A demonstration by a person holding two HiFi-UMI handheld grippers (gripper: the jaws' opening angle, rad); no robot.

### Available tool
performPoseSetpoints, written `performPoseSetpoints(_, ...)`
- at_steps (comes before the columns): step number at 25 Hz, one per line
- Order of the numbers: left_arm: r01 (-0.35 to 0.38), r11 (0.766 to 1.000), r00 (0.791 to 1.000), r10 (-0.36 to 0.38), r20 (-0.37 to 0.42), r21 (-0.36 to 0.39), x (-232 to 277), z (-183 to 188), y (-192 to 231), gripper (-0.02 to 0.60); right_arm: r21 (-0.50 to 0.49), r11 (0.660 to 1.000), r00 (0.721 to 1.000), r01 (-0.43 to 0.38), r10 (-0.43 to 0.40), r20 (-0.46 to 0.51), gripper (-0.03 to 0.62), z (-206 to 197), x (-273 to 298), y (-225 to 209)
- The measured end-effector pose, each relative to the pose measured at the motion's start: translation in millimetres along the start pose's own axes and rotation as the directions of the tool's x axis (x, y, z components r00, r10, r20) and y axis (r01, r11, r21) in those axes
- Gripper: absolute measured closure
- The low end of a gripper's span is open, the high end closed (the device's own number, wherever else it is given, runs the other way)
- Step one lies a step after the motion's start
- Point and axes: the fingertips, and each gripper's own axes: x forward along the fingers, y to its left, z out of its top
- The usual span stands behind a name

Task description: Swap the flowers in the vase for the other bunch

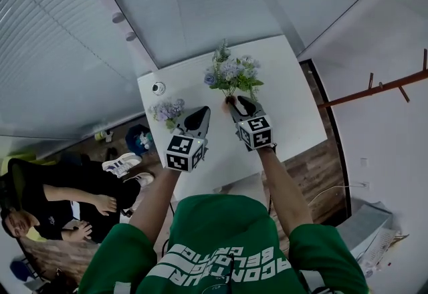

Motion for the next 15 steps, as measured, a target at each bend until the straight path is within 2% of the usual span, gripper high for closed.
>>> performPoseSetpoints(9, -0.013, 1.0, 1.0, 0.013, -0.018, 0.005, 2.6, -2.0, 6.2, 0.574, -0.018, 0.999, 0.995, -0.033, 0.031, -0.091, 0.448, -10.5, 38.2, -7.3)
performPoseSetpoints(15, -0.02, 1.0, 1.0, 0.02, -0.018, 0.008, 0.7, -3.7, 10.8, 0.574, -0.047, 0.998, 0.993, -0.033, 0.027, -0.113, 0.45, -12.5, 44.3, -6.1)
